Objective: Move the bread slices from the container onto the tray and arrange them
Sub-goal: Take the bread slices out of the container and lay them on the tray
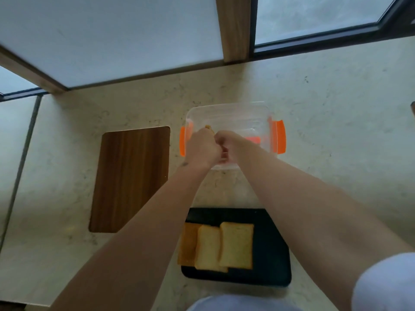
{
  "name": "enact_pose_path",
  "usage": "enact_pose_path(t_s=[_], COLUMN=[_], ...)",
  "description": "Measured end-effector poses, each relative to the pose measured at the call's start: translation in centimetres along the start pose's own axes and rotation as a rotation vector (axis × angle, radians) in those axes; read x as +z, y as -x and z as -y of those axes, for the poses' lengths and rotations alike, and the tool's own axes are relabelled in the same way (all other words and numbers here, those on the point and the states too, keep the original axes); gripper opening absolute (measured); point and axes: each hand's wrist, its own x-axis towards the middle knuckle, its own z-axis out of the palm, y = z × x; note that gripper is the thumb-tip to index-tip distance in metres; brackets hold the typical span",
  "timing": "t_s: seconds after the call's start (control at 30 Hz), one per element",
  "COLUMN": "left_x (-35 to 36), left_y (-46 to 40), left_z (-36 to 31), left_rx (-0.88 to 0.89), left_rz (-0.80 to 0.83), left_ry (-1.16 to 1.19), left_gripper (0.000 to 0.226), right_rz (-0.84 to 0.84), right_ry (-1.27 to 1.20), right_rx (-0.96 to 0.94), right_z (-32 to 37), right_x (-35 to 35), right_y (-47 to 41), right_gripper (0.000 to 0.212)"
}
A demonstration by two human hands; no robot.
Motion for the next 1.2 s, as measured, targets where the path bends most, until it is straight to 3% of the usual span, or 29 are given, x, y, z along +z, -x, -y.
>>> enact_pose_path(t_s=[0.17, 0.27, 0.33, 0.5, 0.63, 0.8, 1.03, 1.2], left_x=[1.1, 0.5, -0.8, -5.8, -5.9, 0.7, 11.2, 13.2], left_y=[-0.5, -0.7, -0.5, 3.6, 9.6, 16.7, 20.1, 20.6], left_z=[-0.4, -0.3, -0.3, -0.2, 0.6, 2.8, 6.4, 6.2], left_rx=[0.051, 0.032, 0.018, 0.059, 0.080, -0.001, -0.167, -0.123], left_rz=[-0.010, -0.005, -0.018, 0.015, 0.176, 0.435, 0.578, 0.465], left_ry=[-0.191, -0.155, -0.044, 0.541, 0.837, 0.813, 0.653, 0.546], left_gripper=[0.018, 0.017, 0.014, 0.030, 0.030, 0.025, 0.027, 0.021], right_rz=[-0.003, -0.035, -0.063, -0.112, -0.105, -0.196, -0.349, -0.384], right_ry=[-0.005, -0.018, -0.064, -0.121, -0.048, 0.136, 0.280, 0.310], right_rx=[0.003, -0.001, -0.064, -0.394, -0.542, -0.391, -0.193, -0.194], right_z=[-0.1, -0.1, 0.4, 0.4, -4.1, -14.2, -24.7, -25.8], right_x=[-0.3, -1.0, -1.8, -4.0, -6.7, -8.8, -8.7, -9.3], right_y=[-0.4, -0.4, 0.4, 6.4, 13.4, 16.4, 15.2, 14.9], right_gripper=[0.022, 0.012, 0.001, 0.036, 0.036, 0.025, 0.025, 0.045])
